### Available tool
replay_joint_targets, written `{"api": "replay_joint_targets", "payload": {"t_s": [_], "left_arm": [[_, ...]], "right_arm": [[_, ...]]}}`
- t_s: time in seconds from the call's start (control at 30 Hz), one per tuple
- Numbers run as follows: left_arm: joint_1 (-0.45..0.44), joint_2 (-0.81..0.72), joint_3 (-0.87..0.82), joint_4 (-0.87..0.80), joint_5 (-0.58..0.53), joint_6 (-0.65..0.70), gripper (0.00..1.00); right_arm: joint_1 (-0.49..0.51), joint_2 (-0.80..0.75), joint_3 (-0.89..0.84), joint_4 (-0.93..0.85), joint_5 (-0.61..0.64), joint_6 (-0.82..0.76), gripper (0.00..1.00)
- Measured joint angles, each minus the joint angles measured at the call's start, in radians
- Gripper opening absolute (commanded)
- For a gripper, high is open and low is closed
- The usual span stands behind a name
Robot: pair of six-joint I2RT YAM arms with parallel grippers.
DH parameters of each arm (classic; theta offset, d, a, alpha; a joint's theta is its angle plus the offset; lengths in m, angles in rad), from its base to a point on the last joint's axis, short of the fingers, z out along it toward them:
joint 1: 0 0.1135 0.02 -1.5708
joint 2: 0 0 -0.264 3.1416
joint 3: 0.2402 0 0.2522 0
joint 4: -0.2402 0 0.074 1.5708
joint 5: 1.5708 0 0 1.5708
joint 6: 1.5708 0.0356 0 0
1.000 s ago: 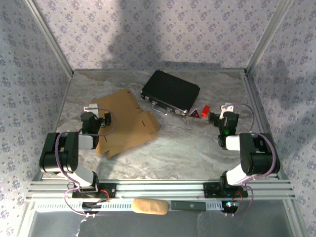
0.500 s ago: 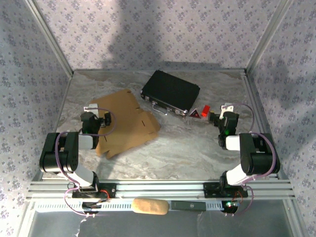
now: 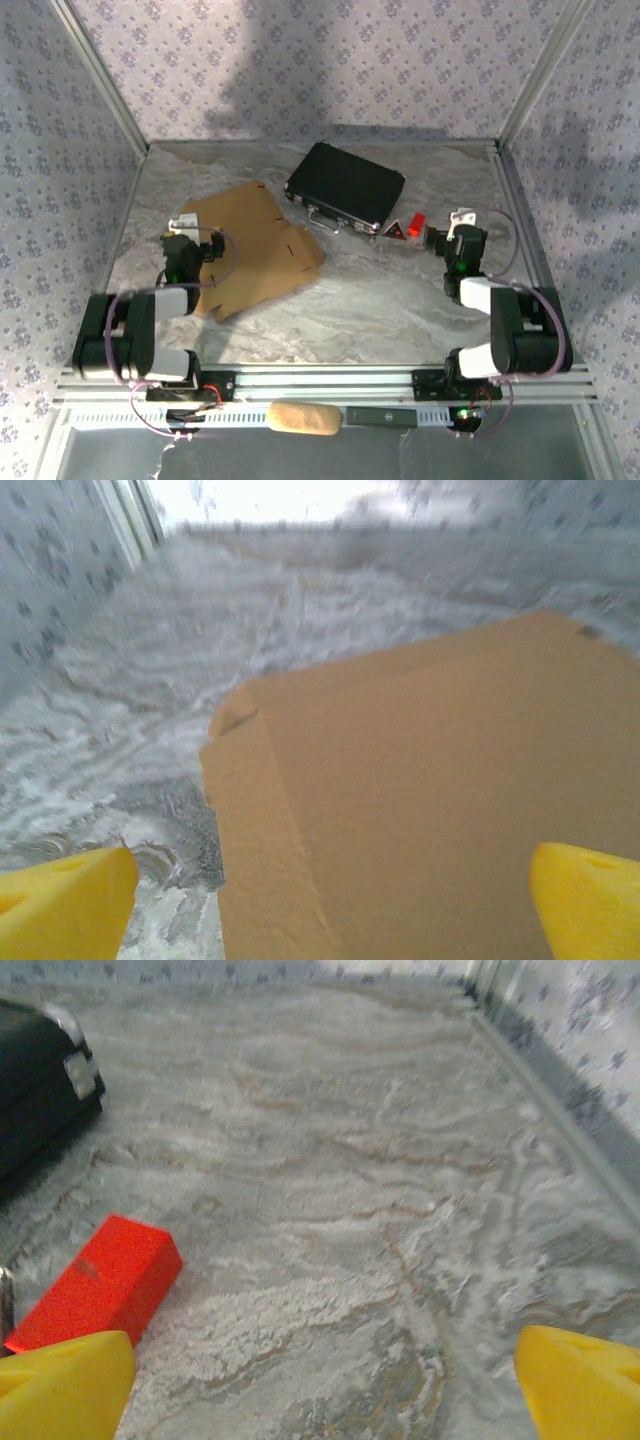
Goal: Fold the paper box
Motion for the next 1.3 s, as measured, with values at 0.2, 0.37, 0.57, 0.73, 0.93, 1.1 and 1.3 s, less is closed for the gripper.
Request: {"api": "replay_joint_targets", "payload": {"t_s": [0.2,0.37,0.57,0.73,0.93,1.1,1.3], "left_arm": [[-0.242,-0.52,0.033,-0.33,-0.174,0.021,1.0],[-0.316,-0.882,0.258,-0.77,-0.266,-0.373,1.0],[-0.33,-0.726,0.501,-1.148,-0.045,-0.627,0.96],[-0.728,-0.473,0.604,-1.371,-0.156,-0.735,0.92],[-1.044,-0.342,0.657,-1.526,-0.4,-0.874,0.83],[-1.096,-0.36,0.662,-1.556,-0.503,-0.927,0.7],[-1.112,-0.511,0.596,-1.542,-0.547,-0.937,0.68]], "right_arm": [[0.311,-0.382,0.15,-0.379,0.179,-0.012,0.99],[0.356,-0.662,0.481,-0.767,0.178,0.348,0.99],[0.351,-0.727,0.569,-1.133,0.052,0.628,0.99],[0.696,-0.608,0.379,-1.17,-0.004,0.851,0.99],[1.082,-0.417,0.09,-0.774,0.02,1.141,0.91],[1.122,-0.123,0.066,-0.397,0.005,1.312,0.78],[1.143,0.232,0.171,-0.001,-0.035,1.451,0.69]]}}
